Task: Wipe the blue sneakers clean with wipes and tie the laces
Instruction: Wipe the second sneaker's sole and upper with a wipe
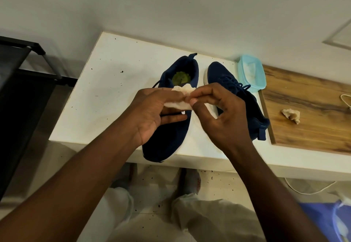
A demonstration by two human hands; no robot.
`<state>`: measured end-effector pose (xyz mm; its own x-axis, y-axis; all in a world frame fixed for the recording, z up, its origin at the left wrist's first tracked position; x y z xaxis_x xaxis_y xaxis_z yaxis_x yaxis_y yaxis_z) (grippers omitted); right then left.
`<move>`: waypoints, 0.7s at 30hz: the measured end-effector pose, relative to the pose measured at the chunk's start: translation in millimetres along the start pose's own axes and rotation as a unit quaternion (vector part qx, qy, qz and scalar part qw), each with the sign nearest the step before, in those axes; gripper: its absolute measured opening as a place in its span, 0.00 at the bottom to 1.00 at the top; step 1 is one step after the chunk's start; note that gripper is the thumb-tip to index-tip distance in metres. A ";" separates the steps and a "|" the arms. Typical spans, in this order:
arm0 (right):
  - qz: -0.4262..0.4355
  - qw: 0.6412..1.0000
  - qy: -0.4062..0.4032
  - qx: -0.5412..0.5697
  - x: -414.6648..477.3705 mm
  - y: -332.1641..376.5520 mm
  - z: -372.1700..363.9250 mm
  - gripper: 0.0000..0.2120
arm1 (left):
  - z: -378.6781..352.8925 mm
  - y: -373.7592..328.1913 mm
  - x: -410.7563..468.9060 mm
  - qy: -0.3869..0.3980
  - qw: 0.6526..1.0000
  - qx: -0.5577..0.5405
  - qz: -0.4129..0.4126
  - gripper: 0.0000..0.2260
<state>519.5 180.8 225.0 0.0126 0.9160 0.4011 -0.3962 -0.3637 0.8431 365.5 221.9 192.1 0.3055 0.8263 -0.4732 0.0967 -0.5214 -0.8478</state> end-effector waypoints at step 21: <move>-0.127 0.976 -0.176 0.003 3.5 -45.4 8.6 0.12 | 8.3 -2.5 4.3 -0.215 0.753 0.514 -0.350 0.07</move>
<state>545.4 199.1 191.2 0.4243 0.8621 0.2769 -0.3334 -0.1356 0.9330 358.8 228.6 190.2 0.1649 0.9298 0.3290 -0.7602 0.3323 -0.5583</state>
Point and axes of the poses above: each hand's wrist, its own x-axis towards the middle knuckle, its own z-axis out of the back of the hand, y = z × x, the point moved 3 cm from there along x, towards the middle knuckle, and after that the axes turned 14 degrees about x, right-handed, at the moved point
